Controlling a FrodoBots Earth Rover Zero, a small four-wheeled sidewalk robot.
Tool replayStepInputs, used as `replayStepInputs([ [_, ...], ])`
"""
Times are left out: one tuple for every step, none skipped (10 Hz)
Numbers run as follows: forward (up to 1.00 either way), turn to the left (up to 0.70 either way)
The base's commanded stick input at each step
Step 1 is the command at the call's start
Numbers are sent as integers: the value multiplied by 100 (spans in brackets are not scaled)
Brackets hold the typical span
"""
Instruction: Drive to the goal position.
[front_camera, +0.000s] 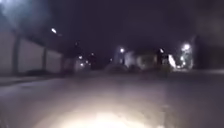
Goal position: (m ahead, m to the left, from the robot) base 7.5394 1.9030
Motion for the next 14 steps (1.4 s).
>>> replayStepInputs([
  [70,0],
  [70,0],
  [70,0],
  [70,0],
  [70,0],
  [70,0],
  [70,0],
  [70,0],
  [70,0],
  [70,0],
  [70,0],
  [70,0],
  [70,0],
  [70,0],
])
